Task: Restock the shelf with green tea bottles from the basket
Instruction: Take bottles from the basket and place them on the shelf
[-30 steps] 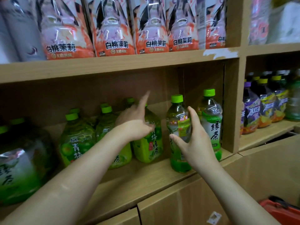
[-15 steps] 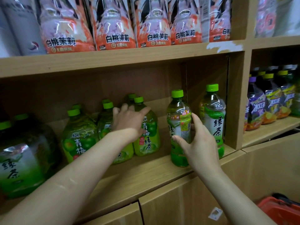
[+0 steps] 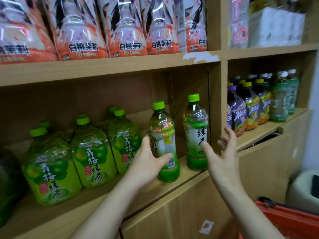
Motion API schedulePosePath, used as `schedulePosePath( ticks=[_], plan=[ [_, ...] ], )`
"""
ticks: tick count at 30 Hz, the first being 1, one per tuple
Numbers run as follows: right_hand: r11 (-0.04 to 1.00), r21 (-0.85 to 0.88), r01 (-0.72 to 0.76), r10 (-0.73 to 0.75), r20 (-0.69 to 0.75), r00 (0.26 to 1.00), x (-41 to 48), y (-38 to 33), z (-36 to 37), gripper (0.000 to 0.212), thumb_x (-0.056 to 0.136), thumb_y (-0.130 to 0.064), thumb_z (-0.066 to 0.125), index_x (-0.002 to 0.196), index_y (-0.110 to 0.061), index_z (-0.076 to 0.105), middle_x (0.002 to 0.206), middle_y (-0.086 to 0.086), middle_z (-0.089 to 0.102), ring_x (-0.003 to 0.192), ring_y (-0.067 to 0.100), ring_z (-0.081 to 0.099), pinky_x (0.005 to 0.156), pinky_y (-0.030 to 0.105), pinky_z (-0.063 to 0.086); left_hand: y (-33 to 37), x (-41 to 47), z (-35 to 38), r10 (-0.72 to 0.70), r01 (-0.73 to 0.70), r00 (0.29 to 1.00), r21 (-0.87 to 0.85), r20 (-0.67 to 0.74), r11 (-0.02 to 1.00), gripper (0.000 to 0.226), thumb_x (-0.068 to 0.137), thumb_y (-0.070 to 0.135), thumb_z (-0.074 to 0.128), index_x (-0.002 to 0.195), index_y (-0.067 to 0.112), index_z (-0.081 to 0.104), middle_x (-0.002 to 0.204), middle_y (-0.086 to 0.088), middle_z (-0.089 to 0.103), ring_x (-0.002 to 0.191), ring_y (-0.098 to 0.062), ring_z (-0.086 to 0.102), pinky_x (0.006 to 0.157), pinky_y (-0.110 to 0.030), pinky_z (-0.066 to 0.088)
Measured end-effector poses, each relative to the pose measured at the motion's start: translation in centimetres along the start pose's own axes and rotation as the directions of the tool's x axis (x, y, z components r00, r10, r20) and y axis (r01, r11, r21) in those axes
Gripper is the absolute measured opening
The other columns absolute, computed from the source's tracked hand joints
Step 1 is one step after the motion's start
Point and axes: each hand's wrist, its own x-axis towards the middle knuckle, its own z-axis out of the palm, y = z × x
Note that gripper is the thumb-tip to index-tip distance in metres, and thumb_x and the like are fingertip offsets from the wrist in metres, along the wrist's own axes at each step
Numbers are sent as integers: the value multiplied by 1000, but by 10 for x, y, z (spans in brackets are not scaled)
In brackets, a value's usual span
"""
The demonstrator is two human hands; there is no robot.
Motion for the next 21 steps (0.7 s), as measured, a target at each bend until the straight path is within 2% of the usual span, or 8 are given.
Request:
schedulePosePath(
  ticks=[1, 3, 6, 9, 11, 14, 19, 21],
  plan=[
    [999, 6, -41, 40, 71, 997, 3, 3, 1, 72, 86, -27, 65, 144, -32, 23, 137, 2, 43, 129, 13, 40, 105, 31, 33, -3, 3, 6, -17, 17, 1000, -19, -17, 1000, 53, 79, 24, 74, 121, 28, 40, 122, 10, 53, 115, -4, 48, 94, -24, 38],
    [996, 22, -91, 85, 199, 976, 8, 6, 2, 76, 89, -26, 62, 147, -36, 15, 148, 5, 37, 135, 10, 34, 109, 33, 30, -5, 6, 13, -35, 33, 996, -24, -83, 999, 54, 79, 23, 75, 124, 22, 45, 123, 4, 57, 117, -9, 50, 92, -24, 37],
    [998, -41, -50, 60, 295, 954, 13, 11, 8, 80, 88, -21, 64, 149, -30, 13, 138, -5, 47, 126, 5, 42, 107, 36, 37, -5, 5, 18, -23, 34, 981, 54, -191, 998, 51, 76, 26, 78, 118, 21, 49, 108, 10, 57, 101, -6, 50, 83, -21, 36],
    [979, -194, 56, -14, 211, 977, 15, 13, 13, 71, 81, -21, 73, 141, -21, 34, 122, -4, 58, 113, 11, 54, 92, 27, 43, -2, 7, 24, -3, 80, 950, 237, -312, 968, 59, 67, 46, 80, 110, 23, 46, 104, 5, 63, 92, -16, 59, 74, -26, 44],
    [967, -242, 84, -47, 153, 987, 16, 12, 15, 64, 74, -25, 79, 129, -19, 44, 115, -1, 62, 104, 17, 59, 86, 31, 48, -1, 13, 30, 4, 138, 931, 361, -365, 922, 78, 65, 58, 75, 122, 16, 41, 109, -4, 64, 97, -27, 62, 71, -33, 47],
    [951, -290, 106, -68, 138, 988, 15, 12, 18, 62, 70, -33, 81, 121, -21, 47, 110, -1, 64, 91, 12, 57, 81, 37, 53, 3, 22, 38, -7, 161, 930, 389, -367, 907, 81, 66, 62, 72, 120, 13, 37, 109, -9, 62, 98, -31, 61, 66, -33, 44],
    [949, -303, 91, -43, 161, 986, 22, 17, 17, 64, 71, -36, 80, 124, -23, 47, 119, 2, 64, 110, 17, 60, 88, 32, 49, -8, 20, 37, 34, 99, 945, 385, -324, 918, 90, 73, 47, 73, 141, 15, 23, 121, -8, 56, 113, -29, 54, 87, -36, 46],
    [949, -304, 87, -41, 154, 987, 23, 19, 21, 62, 71, -36, 79, 121, -25, 44, 119, 2, 65, 111, 19, 60, 90, 36, 50, -10, 19, 37, 99, 61, 937, 435, -334, 898, 92, 76, 44, 72, 144, 16, 18, 120, -8, 59, 110, -29, 57, 85, -36, 47]
  ],
)
